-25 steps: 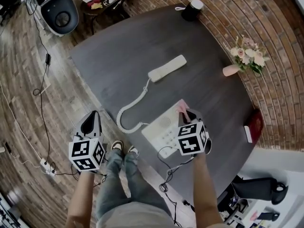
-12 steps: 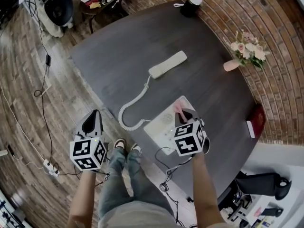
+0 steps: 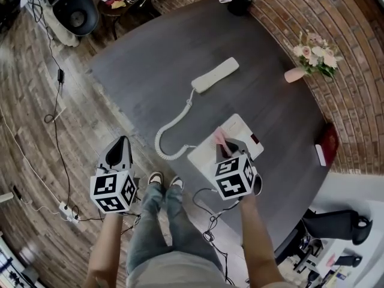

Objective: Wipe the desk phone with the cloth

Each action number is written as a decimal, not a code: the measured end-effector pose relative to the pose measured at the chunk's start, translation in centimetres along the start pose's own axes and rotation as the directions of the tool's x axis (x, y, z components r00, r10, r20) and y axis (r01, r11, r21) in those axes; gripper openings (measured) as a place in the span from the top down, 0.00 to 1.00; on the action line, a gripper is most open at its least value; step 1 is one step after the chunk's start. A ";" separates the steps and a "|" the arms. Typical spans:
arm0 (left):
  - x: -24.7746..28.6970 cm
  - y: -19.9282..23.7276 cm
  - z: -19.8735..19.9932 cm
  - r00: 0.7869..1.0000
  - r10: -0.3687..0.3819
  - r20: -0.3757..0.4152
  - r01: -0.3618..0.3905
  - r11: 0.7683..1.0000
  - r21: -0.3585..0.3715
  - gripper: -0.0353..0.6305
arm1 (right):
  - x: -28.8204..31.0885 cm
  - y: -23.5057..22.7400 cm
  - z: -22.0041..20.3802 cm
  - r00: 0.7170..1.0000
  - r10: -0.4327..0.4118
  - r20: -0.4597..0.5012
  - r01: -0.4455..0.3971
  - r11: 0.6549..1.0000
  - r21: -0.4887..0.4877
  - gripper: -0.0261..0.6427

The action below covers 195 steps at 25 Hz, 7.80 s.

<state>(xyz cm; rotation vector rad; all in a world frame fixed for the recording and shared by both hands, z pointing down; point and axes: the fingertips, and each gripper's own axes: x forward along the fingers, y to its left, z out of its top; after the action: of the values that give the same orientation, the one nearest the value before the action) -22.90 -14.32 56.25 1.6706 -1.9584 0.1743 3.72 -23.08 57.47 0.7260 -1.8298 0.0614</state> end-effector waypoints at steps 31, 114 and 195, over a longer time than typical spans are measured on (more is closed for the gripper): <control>0.0 0.5 0.0 0.998 -0.062 -0.024 0.063 0.998 0.026 0.94 | -1.0 10.7 -1.4 0.980 0.198 -0.015 -0.197 0.979 0.053 0.93; 2.1 -8.7 0.1 0.973 -0.213 -0.093 0.225 0.962 0.151 0.94 | -3.7 5.7 -7.8 0.984 0.178 -0.001 -0.177 0.980 0.087 0.93; 1.4 -28.6 19.0 0.850 -0.482 0.211 0.422 0.864 0.275 0.94 | -28.0 -20.6 -14.9 0.464 -0.842 0.275 0.290 0.437 0.852 0.94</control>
<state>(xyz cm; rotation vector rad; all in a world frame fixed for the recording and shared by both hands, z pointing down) -2.21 -30.12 33.83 2.3681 -1.7052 -0.0270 32.22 -21.60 32.62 2.2773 -2.0595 -0.0028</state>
